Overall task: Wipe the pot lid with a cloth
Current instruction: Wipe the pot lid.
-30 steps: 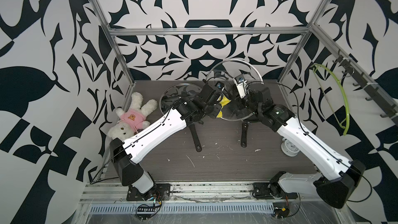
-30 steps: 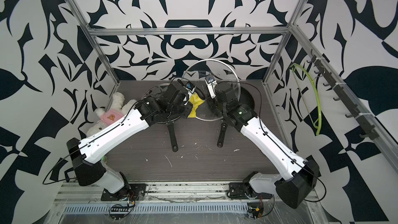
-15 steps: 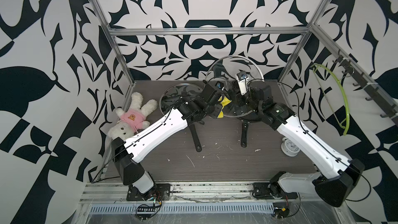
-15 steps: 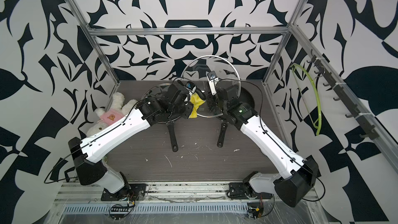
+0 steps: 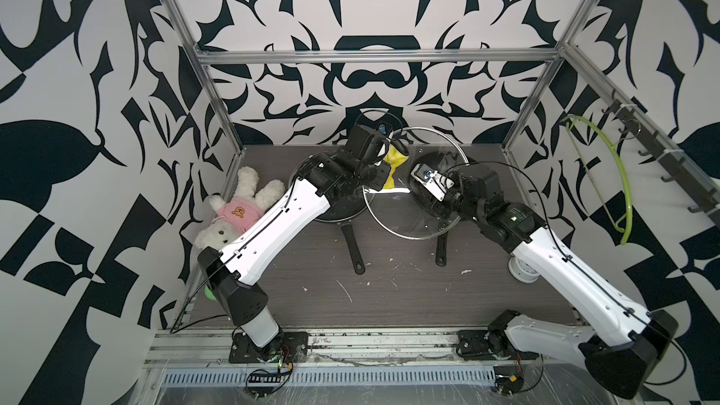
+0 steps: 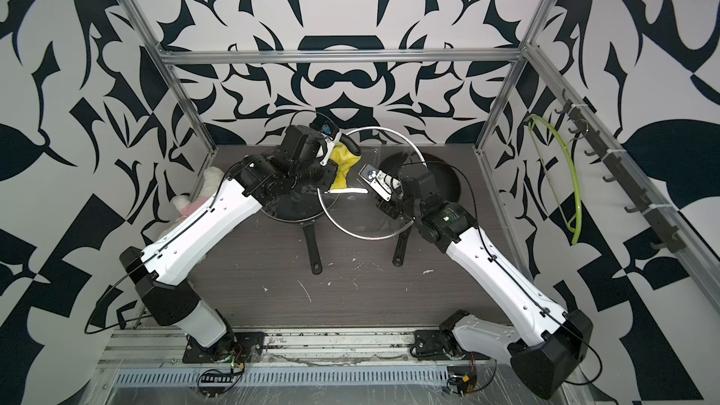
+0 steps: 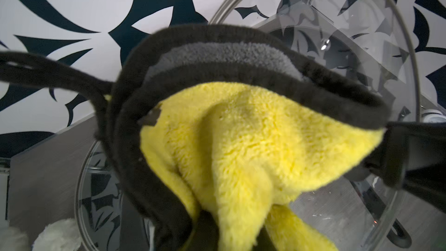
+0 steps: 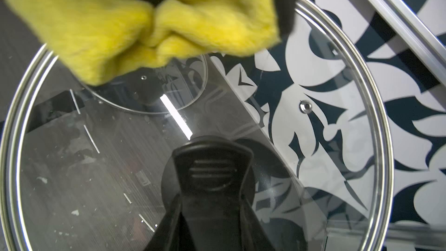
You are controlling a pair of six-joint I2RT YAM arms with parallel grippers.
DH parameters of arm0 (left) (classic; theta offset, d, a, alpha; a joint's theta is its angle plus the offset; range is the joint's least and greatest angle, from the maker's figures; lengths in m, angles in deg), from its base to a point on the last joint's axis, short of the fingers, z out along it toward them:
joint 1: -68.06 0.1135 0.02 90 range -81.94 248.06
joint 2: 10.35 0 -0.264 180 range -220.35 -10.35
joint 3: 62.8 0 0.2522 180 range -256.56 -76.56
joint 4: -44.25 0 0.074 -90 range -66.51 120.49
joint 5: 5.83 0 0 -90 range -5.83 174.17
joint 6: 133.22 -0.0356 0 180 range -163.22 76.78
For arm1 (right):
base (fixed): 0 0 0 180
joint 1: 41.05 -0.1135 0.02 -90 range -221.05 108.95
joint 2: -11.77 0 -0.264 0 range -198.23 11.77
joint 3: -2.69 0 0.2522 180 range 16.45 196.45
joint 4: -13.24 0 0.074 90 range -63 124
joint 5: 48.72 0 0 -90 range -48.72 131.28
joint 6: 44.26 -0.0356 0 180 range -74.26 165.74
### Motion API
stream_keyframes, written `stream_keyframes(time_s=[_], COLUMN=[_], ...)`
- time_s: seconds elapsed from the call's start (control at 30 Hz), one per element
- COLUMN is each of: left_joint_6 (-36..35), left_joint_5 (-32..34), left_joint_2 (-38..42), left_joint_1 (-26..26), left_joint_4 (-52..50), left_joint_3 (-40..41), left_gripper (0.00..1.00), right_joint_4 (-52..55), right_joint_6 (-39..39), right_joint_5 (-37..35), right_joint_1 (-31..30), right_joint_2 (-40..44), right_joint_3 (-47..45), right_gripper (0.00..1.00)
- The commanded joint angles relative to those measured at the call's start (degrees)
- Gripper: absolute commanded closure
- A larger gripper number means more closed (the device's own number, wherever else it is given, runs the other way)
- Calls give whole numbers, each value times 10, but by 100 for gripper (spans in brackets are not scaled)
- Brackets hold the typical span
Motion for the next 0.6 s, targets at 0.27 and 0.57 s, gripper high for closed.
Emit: stream_keyframes(time_s=[0.27,0.57], left_joint_6=[-100,-100], left_joint_5=[-106,-108], left_joint_2=[-139,-143], left_joint_1=[-17,-29], left_joint_4=[-143,-134], left_joint_3=[-152,-148], left_gripper=[100,100], right_joint_4=[-40,-75], right_joint_6=[153,133], right_joint_5=[70,-3], right_joint_1=[-70,-78], right_joint_2=[7,-2], right_joint_3=[68,63], right_gripper=[100,100])
